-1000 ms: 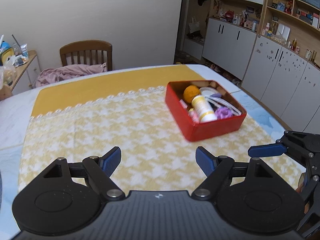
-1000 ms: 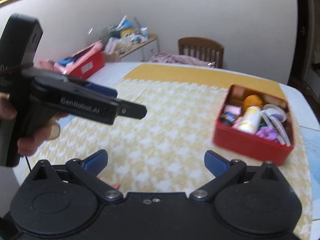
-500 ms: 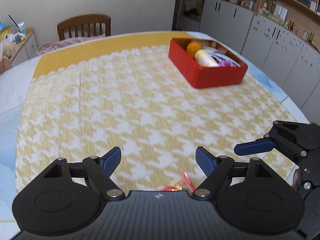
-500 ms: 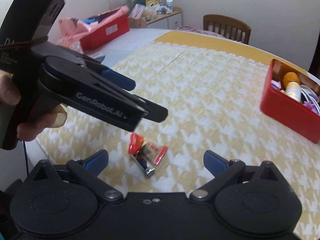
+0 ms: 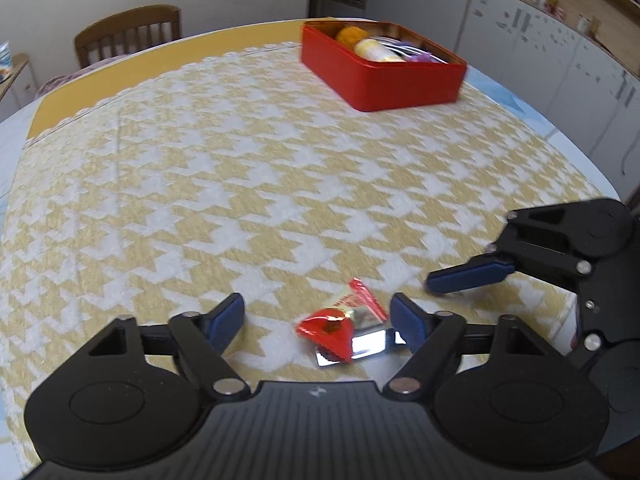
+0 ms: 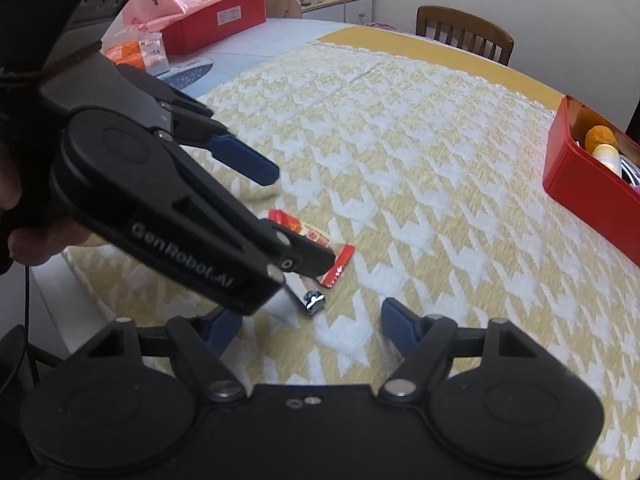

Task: Organize rigid objects
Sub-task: 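Grasp the red candy with the left tool while the right tool grasps the small item beside it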

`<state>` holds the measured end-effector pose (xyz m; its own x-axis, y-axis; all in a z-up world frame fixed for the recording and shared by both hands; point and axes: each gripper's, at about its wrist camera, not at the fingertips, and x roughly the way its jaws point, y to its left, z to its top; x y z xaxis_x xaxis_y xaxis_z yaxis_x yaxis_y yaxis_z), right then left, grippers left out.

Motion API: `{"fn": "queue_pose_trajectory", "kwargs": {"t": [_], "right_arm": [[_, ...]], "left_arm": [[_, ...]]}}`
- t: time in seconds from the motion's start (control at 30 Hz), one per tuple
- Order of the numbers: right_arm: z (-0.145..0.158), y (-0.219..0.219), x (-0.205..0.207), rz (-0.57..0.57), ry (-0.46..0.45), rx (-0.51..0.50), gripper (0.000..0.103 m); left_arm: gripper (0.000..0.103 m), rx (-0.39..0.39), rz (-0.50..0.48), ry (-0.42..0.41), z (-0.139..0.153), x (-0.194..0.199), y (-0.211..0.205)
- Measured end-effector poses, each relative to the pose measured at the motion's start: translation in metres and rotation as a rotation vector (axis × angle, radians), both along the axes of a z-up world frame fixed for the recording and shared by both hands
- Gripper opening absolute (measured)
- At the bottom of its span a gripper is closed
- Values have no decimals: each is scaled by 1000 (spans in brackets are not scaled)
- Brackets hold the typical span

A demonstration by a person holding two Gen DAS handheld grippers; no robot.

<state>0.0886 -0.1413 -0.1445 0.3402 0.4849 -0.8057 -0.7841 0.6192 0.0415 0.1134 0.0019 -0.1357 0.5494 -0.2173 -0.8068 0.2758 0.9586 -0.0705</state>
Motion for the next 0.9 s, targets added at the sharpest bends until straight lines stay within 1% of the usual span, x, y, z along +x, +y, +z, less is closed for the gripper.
{"fn": "queue_pose_trajectory", "kwargs": {"t": [0.03, 0.1, 0.13, 0.17, 0.2, 0.23, 0.27, 0.33, 0.4, 0.47, 0.57, 0.67, 0.7, 0.77, 0.83, 0.9], "right_arm": [[-1, 1, 0, 3, -4, -4, 68], [-2, 1, -1, 9, -16, -10, 65], [-2, 2, -1, 13, -23, -10, 62], [-2, 2, -1, 17, -27, -10, 58], [-2, 3, -2, 21, -32, -10, 56], [-2, 3, -1, 26, -35, -9, 55], [-2, 4, -1, 30, -36, -8, 52], [-2, 4, -1, 46, -35, -5, 46], [-2, 5, -2, 69, -37, -9, 41], [-2, 7, -4, 89, -47, -14, 38], [-2, 8, -1, 85, -41, -11, 35], [-1, 9, 0, 78, -38, -14, 25], [0, 9, 0, 77, -39, -15, 19], [0, 10, -2, 78, -47, -21, 14], [0, 10, -3, 71, -53, -27, 11], [1, 9, -3, 61, -55, -29, 10]], "left_arm": [[70, 5, -13, 4, -1, 0, -2], [59, 9, -38, 7, -2, 0, -5], [57, 5, -44, 6, -3, 0, -6], [51, 0, -50, 9, -3, 0, -7], [44, -6, -59, 10, -2, 1, -8], [41, -10, -70, 10, -2, 1, -9], [34, -10, -86, 9, -2, 1, -11], [32, -4, -121, 1, -2, -3, -14], [25, -1, -148, -9, -2, -7, -16], [25, 12, -156, -14, -1, -7, -18], [24, 10, -147, -13, 0, -5, -17], [22, -29, -110, 6, -1, 0, -9], [21, -43, -94, 10, -1, 1, -5], [21, -58, -66, 17, -1, 2, 1], [20, -71, -40, 19, -1, 4, 7], [18, -83, -23, 20, 1, 4, 11]]}}
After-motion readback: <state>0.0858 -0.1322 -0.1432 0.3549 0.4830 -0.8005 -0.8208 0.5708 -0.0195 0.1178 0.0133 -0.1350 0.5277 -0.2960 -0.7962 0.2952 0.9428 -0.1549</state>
